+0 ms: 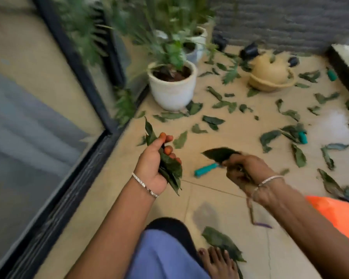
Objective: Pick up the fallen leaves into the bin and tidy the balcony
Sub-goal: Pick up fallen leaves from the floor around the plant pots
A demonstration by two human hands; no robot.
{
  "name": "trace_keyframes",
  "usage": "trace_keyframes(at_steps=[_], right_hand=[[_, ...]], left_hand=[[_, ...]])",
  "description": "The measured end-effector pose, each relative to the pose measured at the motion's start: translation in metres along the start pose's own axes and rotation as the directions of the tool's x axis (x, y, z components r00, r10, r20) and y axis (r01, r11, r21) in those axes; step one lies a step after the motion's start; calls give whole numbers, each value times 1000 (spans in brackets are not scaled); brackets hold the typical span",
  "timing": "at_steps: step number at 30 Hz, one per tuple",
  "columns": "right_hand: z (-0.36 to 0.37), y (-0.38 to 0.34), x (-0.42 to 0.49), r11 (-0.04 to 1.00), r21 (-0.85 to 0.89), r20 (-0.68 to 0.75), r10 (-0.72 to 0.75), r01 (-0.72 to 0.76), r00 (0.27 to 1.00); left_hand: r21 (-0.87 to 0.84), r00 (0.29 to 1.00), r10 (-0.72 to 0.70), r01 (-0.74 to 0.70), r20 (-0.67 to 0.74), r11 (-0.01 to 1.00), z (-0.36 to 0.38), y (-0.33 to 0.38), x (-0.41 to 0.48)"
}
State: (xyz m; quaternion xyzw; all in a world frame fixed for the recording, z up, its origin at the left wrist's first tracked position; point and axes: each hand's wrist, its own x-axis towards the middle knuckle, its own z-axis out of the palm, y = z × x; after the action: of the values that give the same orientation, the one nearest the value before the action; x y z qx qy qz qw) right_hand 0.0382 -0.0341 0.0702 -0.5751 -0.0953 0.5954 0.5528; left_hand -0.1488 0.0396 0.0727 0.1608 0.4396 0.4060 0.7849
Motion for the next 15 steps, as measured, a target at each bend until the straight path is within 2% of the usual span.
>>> trace_keyframes(at_steps=[3,5,9,12,15], right_hand=[[79,-23,-20,986,-163,192,75,-43,979],[127,-27,-32,958,-286,327,125,-28,937],[226,8,-67,860,-507,514,249,57,821],[294,68,-105,798,-594,604,354,106,714],[341,134,-150,775,-624,654,450,98,608]], left_hand=[[-101,989,113,-122,-91,987,-65,43,-53],[-158,967,168,-200,-193,967,-110,64,-95],[-220,854,258,-387,-453,895,-205,82,-188],[-234,701,269,-533,-661,813,-271,73,-265],[-213,505,199,-644,-840,735,-324,46,-331]])
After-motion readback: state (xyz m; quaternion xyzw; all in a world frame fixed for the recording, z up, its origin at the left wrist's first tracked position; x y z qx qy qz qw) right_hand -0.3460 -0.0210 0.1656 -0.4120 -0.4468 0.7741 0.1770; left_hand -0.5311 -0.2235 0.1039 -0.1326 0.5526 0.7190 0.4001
